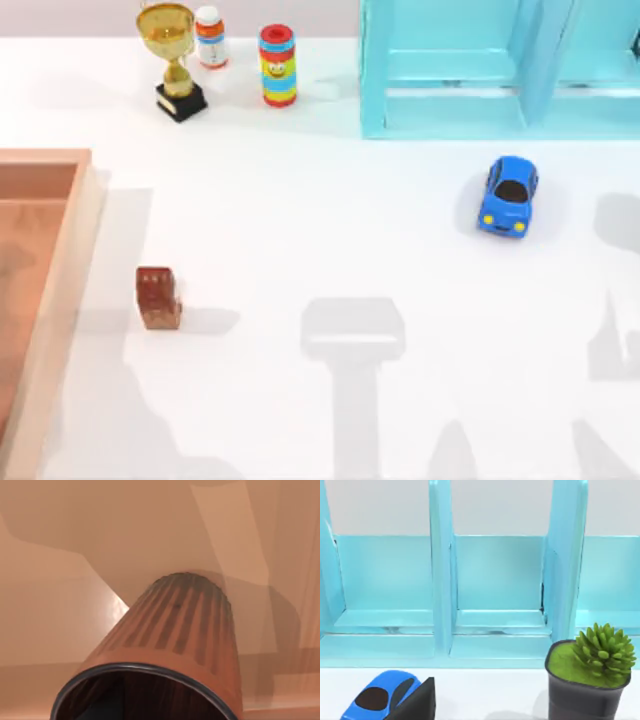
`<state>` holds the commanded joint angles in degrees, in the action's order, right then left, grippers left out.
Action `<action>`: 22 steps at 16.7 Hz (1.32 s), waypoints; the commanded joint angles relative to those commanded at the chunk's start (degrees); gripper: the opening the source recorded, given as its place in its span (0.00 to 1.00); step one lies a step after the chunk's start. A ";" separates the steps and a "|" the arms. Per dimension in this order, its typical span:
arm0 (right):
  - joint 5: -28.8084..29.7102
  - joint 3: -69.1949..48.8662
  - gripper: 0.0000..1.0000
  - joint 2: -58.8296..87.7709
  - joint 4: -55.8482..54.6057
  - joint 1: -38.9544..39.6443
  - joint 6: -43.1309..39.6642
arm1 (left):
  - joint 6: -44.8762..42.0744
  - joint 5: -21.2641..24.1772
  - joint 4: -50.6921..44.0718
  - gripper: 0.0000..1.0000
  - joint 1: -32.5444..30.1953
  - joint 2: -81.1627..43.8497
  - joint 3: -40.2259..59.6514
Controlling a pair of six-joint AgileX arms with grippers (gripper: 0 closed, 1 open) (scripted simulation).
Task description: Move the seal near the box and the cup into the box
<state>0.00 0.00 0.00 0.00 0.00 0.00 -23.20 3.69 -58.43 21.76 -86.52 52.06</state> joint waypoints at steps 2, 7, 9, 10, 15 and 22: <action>0.00 0.00 1.00 0.00 0.00 0.00 0.00 | 0.00 0.00 0.00 1.00 0.00 0.00 0.00; 0.00 0.00 1.00 0.00 0.00 0.00 0.00 | -0.15 -0.93 -2.81 1.00 -0.26 0.01 2.19; 0.00 0.00 1.00 0.00 0.00 0.00 0.00 | -0.21 -2.37 -5.80 1.00 -0.29 0.01 4.66; 0.00 0.00 1.00 0.00 0.00 0.00 0.00 | -0.23 -3.26 -7.46 1.00 -0.28 0.01 6.04; 0.00 0.00 1.00 0.00 0.00 0.00 0.00 | -0.17 -6.78 -15.77 1.00 -0.22 0.16 12.72; 0.00 0.00 1.00 0.00 0.00 0.00 0.00 | 0.33 -0.90 -23.02 1.00 -0.37 3.20 19.49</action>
<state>0.00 0.00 0.00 0.00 0.00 0.00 -22.87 2.79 -81.46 21.39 -83.32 71.55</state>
